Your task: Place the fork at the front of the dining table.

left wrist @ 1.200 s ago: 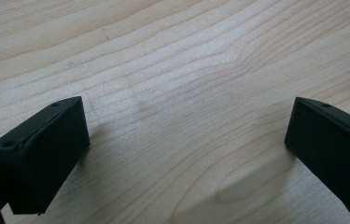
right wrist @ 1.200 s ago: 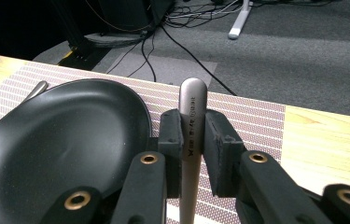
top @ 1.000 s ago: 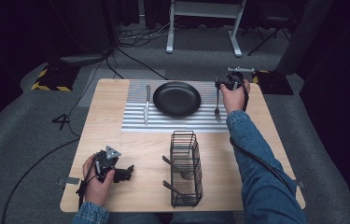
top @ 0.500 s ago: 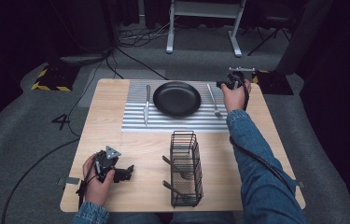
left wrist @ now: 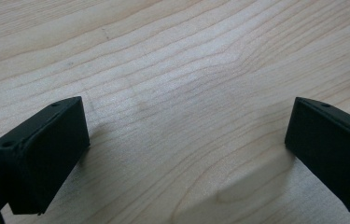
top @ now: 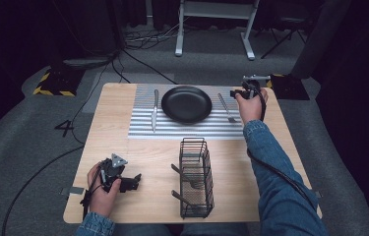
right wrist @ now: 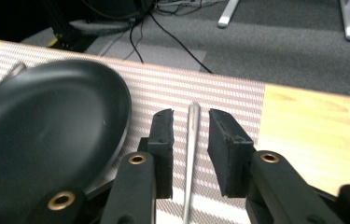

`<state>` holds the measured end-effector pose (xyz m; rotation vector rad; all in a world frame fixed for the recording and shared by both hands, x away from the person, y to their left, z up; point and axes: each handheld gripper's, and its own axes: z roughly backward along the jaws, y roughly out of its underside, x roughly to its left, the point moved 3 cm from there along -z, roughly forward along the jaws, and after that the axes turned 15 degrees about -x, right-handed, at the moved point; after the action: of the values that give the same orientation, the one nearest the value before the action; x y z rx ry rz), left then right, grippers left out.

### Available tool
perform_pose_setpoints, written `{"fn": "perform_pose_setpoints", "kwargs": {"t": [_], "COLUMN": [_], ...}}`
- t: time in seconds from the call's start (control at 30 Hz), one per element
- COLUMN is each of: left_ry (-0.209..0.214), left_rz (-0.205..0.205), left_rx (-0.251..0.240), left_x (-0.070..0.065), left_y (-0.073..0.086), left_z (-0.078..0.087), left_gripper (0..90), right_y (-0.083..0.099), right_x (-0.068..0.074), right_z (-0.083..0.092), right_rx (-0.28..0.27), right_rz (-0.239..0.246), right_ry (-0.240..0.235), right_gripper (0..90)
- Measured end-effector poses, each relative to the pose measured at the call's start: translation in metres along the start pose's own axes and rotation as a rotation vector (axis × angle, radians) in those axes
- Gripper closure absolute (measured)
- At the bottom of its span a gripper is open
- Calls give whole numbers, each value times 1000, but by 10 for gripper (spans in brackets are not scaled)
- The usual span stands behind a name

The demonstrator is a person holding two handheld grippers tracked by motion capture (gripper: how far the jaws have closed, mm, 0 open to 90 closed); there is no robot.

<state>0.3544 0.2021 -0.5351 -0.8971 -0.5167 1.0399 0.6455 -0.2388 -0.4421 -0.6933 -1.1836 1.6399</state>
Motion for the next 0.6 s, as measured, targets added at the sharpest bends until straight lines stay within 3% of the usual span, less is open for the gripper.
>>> {"fn": "perform_pose_setpoints", "kwargs": {"t": [0.37,0.6], "left_ry": [-1,-1], "left_rz": [-1,0], "left_rx": [0,0], "left_x": [0,0], "left_y": [0,0], "left_z": [0,0], "left_gripper": [0,0], "right_y": [33,52], "right_x": [-3,2], "right_z": [8,17], "right_rx": [62,91], "right_rz": [-8,-13], "right_ry": [-26,-64], "right_gripper": [672,553]}}
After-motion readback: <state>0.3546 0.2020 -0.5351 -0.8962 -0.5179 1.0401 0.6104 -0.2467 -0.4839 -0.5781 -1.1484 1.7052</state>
